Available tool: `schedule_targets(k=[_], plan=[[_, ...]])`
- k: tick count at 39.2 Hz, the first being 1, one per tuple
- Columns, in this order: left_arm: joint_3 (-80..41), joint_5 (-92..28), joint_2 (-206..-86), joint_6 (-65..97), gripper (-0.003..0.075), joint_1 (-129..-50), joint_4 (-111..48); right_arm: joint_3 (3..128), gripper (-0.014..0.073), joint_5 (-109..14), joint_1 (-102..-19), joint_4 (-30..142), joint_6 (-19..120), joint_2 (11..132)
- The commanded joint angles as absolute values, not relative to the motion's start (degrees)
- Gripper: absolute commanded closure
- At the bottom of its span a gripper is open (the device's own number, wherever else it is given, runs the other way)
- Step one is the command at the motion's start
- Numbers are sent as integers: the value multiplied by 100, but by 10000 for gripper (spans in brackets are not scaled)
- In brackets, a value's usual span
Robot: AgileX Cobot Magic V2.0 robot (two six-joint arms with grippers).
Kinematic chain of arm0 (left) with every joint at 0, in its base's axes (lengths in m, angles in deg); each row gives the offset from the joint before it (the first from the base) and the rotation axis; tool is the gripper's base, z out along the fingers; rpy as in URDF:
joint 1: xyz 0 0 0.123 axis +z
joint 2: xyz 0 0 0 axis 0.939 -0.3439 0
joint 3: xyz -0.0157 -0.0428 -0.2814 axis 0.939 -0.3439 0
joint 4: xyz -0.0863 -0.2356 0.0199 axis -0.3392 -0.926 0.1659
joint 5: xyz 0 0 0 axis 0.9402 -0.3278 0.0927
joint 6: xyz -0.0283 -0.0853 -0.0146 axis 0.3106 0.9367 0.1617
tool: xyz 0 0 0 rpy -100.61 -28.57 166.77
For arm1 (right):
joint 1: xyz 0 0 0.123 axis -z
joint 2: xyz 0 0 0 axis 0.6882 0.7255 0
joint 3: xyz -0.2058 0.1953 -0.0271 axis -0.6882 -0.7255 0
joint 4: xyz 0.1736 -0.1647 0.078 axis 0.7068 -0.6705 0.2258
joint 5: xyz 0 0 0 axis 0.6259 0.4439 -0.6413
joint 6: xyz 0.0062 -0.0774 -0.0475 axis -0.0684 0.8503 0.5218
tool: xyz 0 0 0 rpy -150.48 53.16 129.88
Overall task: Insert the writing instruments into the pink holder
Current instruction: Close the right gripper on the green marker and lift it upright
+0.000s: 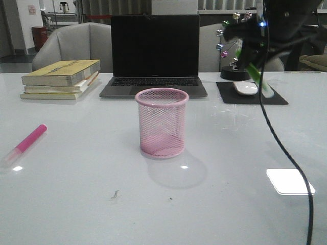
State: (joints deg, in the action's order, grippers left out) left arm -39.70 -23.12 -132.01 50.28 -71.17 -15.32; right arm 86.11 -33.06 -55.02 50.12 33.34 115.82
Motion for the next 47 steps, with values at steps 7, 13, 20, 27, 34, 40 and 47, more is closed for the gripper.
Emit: schedule_targets(k=[7,13,20,27,34,40,47], plan=[[-3758,-1843,-13189,5086,358,-7153,-1587,8177,543,-5192,-6244,5073,3360,10550],[-3758,-1843,-13189,5086,358,-7153,-1587,7580,539,-6258,-6684,5033,3360,10440],[-3758,-1894,-13189,5086,358,-7153,-1566,6930,538,-7633,-7239,4890,3360,10452],[-3758,-1976,-13189,5086,358,-7153,-1566,6510,538,-8920,-7514,4536,3360,10641],[-3758,-1991,-13189,5086,358,-7153,-1566,6477,538,-9085,-7587,4529,3354,11007],[-3758,-1991,-13189,5086,358,-7153,-1566,6477,538,-9084,-7587,4534,3344,11192],[-3758,-1991,-13189,5086,358,-7153,-1566,6477,538,-9084,-7587,4534,3344,11269]])
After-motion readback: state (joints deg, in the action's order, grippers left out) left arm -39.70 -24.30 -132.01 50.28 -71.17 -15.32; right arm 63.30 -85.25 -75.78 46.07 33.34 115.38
